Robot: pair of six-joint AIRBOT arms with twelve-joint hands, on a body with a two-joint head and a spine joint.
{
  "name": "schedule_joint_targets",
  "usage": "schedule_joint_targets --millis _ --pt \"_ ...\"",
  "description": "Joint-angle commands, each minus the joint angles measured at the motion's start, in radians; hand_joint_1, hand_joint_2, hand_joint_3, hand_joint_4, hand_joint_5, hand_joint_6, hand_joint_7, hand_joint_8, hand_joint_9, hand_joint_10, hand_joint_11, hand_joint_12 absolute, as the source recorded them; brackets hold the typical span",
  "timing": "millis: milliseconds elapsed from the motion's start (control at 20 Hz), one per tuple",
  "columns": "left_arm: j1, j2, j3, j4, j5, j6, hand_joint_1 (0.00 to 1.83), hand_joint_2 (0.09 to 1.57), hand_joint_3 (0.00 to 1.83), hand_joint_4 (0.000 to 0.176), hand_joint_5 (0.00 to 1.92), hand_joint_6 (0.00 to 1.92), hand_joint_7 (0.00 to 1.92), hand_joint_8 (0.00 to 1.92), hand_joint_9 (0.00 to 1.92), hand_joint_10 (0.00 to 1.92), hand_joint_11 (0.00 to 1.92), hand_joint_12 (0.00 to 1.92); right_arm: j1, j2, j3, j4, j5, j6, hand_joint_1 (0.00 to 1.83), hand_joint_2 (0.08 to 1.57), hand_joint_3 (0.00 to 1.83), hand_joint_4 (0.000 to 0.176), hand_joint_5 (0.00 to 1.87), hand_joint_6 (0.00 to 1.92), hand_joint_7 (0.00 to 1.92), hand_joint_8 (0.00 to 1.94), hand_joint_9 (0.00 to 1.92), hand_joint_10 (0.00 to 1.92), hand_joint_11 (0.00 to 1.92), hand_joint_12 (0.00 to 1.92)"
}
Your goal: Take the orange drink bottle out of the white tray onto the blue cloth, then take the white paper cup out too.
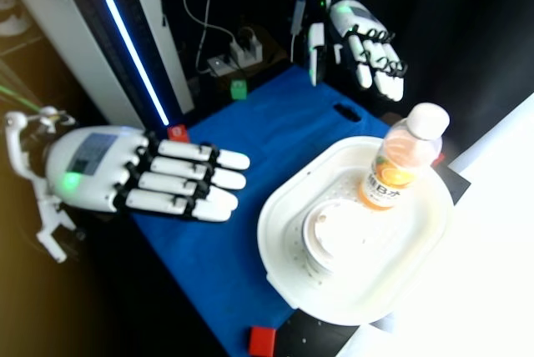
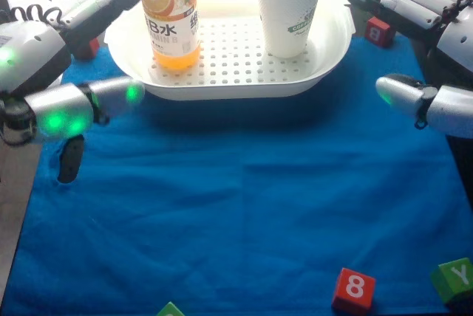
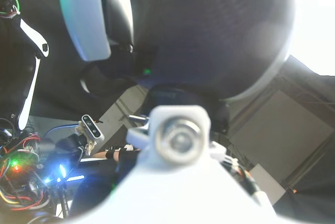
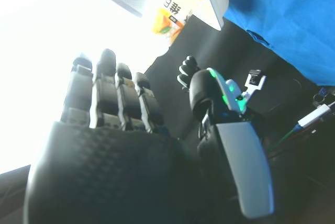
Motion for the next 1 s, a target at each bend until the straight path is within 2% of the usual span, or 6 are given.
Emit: schedule_joint_targets --millis 0,100,300,700,900,950 --pt "-0.006 -0.003 0.000 -0.006 -0.127 -0.001 0.09 1.36 0.02 0.064 0.00 0.00 0.00 0.00 0.00 0.00 0.00 0.00 0.014 0.001 -0.004 0.006 0.123 -0.002 0.09 1.39 0.06 0.000 0.00 0.00 0.00 0.00 0.00 0.00 0.00 0.00" --pt "-0.004 -0.003 0.000 -0.009 -0.126 -0.001 0.14 1.37 0.01 0.035 0.00 0.00 0.00 0.00 0.00 0.00 0.00 0.00 0.012 -0.001 -0.004 0.006 0.123 -0.002 0.14 1.40 0.04 0.000 0.00 0.00 0.00 0.00 0.00 0.00 0.00 0.00" --pt "-0.006 -0.019 0.031 -0.052 -0.059 -0.001 0.22 1.38 0.00 0.044 0.00 0.00 0.00 0.00 0.00 0.00 0.01 0.00 0.010 -0.006 -0.004 0.006 0.123 -0.002 0.11 1.40 0.03 0.000 0.00 0.00 0.00 0.00 0.00 0.00 0.00 0.00" --pt "-0.169 -0.162 0.299 -0.110 0.324 -0.086 0.58 1.10 0.06 0.105 0.00 0.00 0.00 0.00 0.00 0.00 0.00 0.21 0.004 -0.015 -0.002 0.007 0.116 -0.002 0.10 1.40 0.01 0.000 0.00 0.00 0.00 0.00 0.00 0.00 0.00 0.00" --pt "-0.257 -0.221 0.390 -0.096 0.450 -0.085 0.56 1.06 0.00 0.174 0.00 0.00 0.00 0.00 0.00 0.00 0.00 0.00 0.001 -0.022 0.000 0.007 0.116 -0.002 0.13 1.40 0.01 0.000 0.00 0.00 0.00 0.00 0.00 0.00 0.02 0.01" --pt "-0.272 -0.235 0.409 -0.096 0.476 -0.083 0.57 0.99 0.08 0.167 0.00 0.00 0.00 0.00 0.00 0.00 0.00 0.35 0.000 -0.023 0.001 0.007 0.116 -0.002 0.13 1.40 0.01 0.000 0.00 0.00 0.00 0.00 0.00 0.00 0.03 0.02"
